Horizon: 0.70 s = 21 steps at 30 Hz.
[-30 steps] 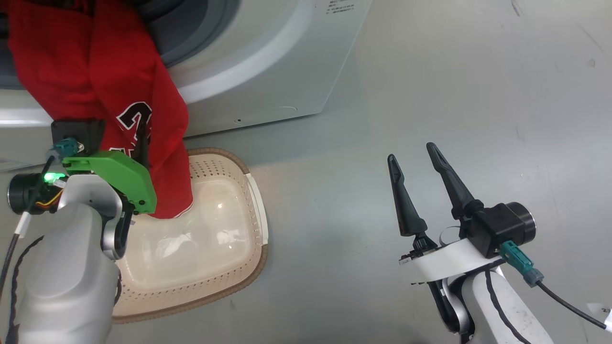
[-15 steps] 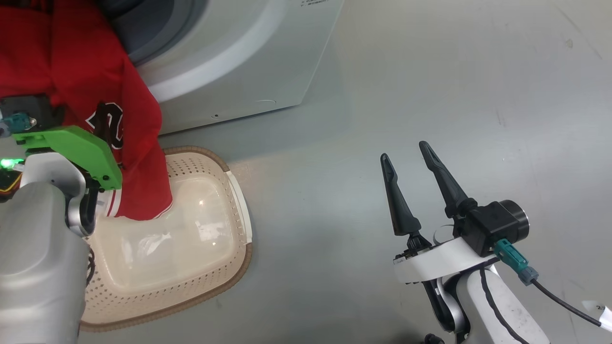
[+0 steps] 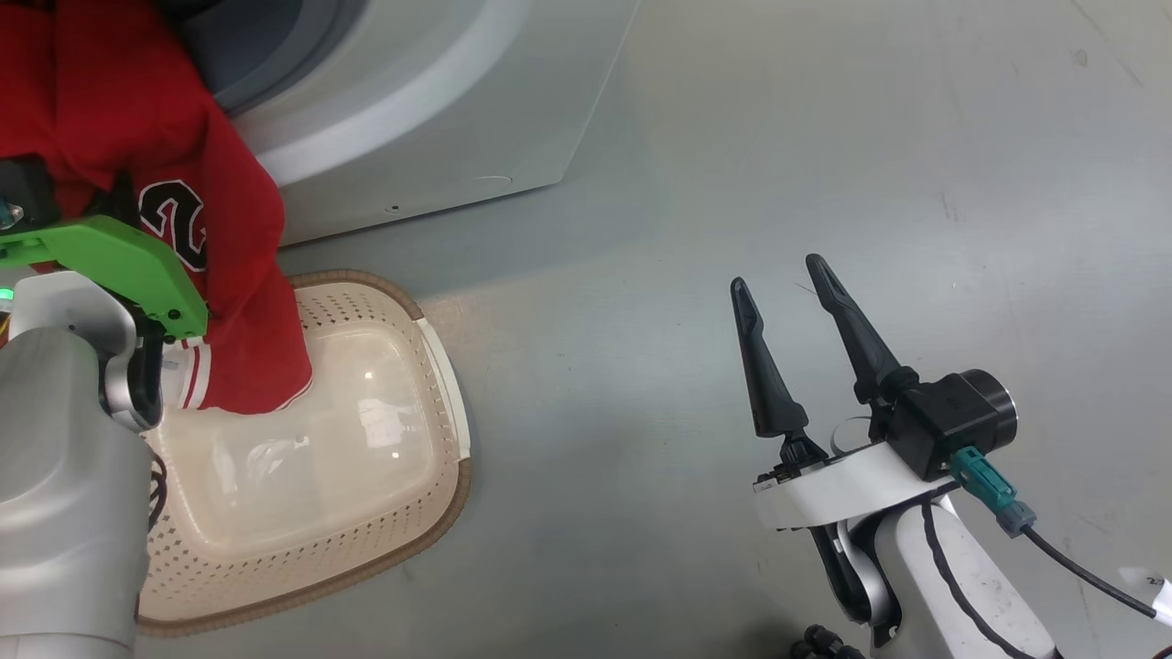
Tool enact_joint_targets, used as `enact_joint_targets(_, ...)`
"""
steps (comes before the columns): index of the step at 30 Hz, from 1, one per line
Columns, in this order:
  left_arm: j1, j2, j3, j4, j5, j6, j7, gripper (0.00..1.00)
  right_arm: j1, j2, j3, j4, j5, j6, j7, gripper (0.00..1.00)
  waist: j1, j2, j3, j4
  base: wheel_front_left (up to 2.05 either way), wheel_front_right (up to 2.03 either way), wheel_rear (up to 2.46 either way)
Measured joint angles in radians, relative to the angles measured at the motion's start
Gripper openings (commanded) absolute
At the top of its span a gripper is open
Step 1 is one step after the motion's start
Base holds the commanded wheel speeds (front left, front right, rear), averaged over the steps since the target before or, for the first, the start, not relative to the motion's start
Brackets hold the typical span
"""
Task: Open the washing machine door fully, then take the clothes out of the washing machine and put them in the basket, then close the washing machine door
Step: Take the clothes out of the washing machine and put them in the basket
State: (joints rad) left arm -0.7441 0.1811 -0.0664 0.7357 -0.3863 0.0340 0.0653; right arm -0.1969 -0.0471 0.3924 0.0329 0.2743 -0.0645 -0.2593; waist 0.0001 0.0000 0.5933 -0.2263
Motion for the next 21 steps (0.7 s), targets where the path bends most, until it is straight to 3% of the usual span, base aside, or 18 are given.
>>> enact_joint_targets(12, 0.0, -0.026, -0.028, 0.028, 0.015, -0.007, -0.112, 0.0, -0.002, 0.0, -0.02, 0.0, 0.0, -0.01, 0.0, 1.0, 0.0, 0.0, -0.001, 0.023, 0.0, 0.0, 0.0)
enact_joint_targets(21, 0.055, -0.055, -0.064, 0.018, 0.053, -0.023, -0.255, 0.0, -0.004, 0.0, -0.039, 0.006, -0.01, -0.01, 0.0, 1.0, 0.0, 0.0, -0.016, 0.072, 0.0, 0.0, 0.0)
